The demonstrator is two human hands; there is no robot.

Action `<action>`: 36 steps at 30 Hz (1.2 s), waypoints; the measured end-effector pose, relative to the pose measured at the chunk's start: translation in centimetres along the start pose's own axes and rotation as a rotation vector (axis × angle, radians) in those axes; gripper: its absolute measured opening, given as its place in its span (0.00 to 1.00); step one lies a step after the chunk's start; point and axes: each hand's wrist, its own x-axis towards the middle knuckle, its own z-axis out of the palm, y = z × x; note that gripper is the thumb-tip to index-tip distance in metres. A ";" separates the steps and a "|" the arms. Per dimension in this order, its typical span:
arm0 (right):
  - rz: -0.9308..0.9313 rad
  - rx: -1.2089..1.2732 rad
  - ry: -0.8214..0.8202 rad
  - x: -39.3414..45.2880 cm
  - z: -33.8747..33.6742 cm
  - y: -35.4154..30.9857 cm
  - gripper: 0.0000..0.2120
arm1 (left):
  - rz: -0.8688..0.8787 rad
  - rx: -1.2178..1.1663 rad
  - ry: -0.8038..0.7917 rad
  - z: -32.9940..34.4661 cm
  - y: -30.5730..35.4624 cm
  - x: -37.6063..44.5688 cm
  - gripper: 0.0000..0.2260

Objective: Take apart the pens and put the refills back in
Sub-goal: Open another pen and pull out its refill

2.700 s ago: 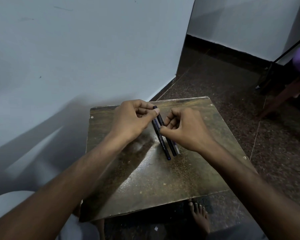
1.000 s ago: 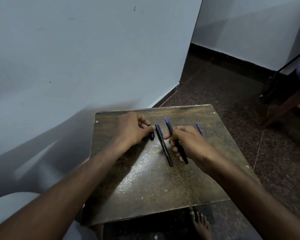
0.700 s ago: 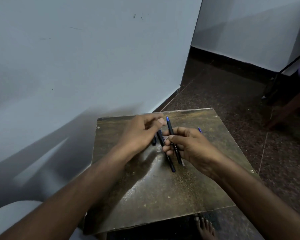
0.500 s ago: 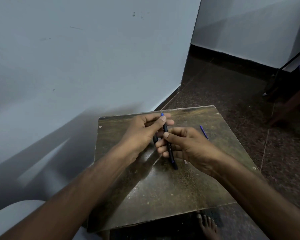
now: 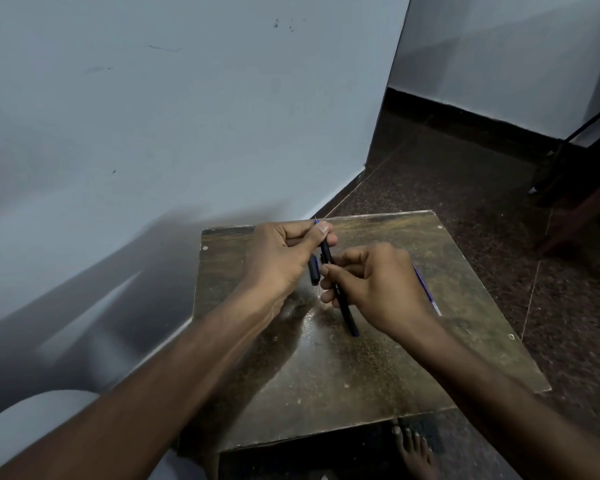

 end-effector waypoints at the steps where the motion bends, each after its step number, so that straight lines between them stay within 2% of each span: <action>1: -0.020 -0.051 0.025 0.0 0.1 -0.1 0.04 | 0.012 0.016 0.013 0.0 -0.2 0.0 0.03; 3: -0.010 -0.076 0.047 0.0 0.0 -0.2 0.04 | 0.018 0.058 0.058 -0.1 -0.4 0.0 0.04; 6: 0.027 0.002 0.040 0.1 -0.1 -0.2 0.10 | 0.002 0.109 0.136 -0.2 -0.2 0.1 0.18; 9: 0.025 0.040 0.061 0.0 -0.1 -0.1 0.09 | -0.071 0.111 0.007 -0.1 0.2 -0.1 0.25; 10: 0.027 0.036 0.073 0.0 -0.1 0.0 0.08 | -0.122 0.082 -0.075 0.0 0.3 -0.1 0.23; 12: 0.037 0.007 0.078 0.4 -0.3 0.2 0.07 | -0.169 0.016 -0.188 0.1 0.4 -0.4 0.11; 13: 0.044 -0.005 0.071 0.5 -0.4 0.3 0.07 | -0.157 0.015 -0.199 0.0 0.4 -0.5 0.08; 15: 0.050 -0.019 0.051 0.5 -0.5 0.3 0.09 | -0.123 0.094 -0.143 -0.3 0.3 -0.4 0.08; 17: 0.036 -0.024 0.019 0.3 -0.4 0.2 0.11 | -0.120 0.161 -0.074 -0.6 0.4 -0.2 0.18; 19: 0.017 -0.036 -0.005 0.0 -0.4 0.1 0.11 | -0.152 0.163 -0.077 -0.9 0.6 -0.1 0.32; 20: 0.017 -0.037 -0.005 -0.1 -0.4 0.1 0.12 | -0.162 0.160 -0.100 -0.9 0.8 -0.1 0.36; 21: 0.024 -0.033 0.003 0.0 -0.4 0.1 0.12 | -0.175 0.144 -0.138 -0.9 0.9 0.0 0.37; 23: 0.041 -0.032 0.023 0.1 -0.5 0.0 0.13 | -0.183 0.115 -0.199 -0.7 1.1 -0.1 0.30; 25: 0.046 -0.050 0.024 0.3 -0.5 0.0 0.13 | -0.135 0.137 -0.190 -0.8 1.1 -0.2 0.27; 29: 0.017 -0.069 -0.024 0.1 -0.4 0.1 0.14 | -0.086 0.211 -0.029 -0.7 0.8 -0.2 0.39; 32: 0.011 -0.072 -0.019 0.0 -0.3 0.1 0.14 | -0.128 0.181 -0.046 -0.9 1.0 -0.1 0.47; 36: 0.032 -0.072 0.018 0.3 -0.5 0.1 0.14 | -0.107 0.181 -0.157 -1.1 1.3 -0.2 0.34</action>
